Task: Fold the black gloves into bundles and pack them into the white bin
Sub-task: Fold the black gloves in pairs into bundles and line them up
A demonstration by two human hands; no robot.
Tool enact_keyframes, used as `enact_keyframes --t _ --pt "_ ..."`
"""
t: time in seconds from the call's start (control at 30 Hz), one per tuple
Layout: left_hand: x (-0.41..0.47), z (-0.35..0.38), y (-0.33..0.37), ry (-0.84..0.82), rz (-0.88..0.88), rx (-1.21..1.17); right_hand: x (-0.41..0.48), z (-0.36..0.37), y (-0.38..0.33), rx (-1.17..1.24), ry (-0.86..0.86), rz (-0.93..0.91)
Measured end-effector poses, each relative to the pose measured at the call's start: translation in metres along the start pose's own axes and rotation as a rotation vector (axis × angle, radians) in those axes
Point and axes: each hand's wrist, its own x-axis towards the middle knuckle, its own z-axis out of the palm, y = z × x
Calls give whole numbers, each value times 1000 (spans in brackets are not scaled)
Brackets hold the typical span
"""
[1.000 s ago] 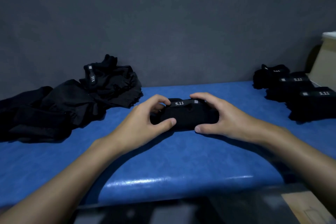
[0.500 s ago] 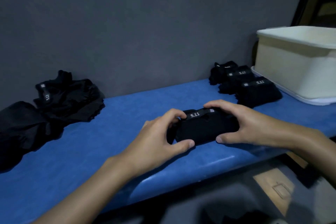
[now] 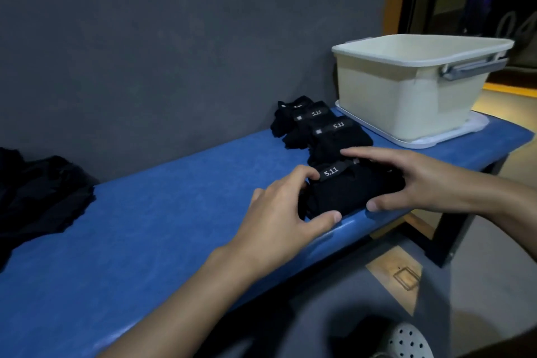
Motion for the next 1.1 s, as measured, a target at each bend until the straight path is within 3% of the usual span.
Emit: enact_keyframes --t 0.43,1.1 --pt "46 37 36 49 -11 132 -8 -20 45 0 309 57" --pt "56 48 29 136 -29 196 8 -11 55 32 402 45"
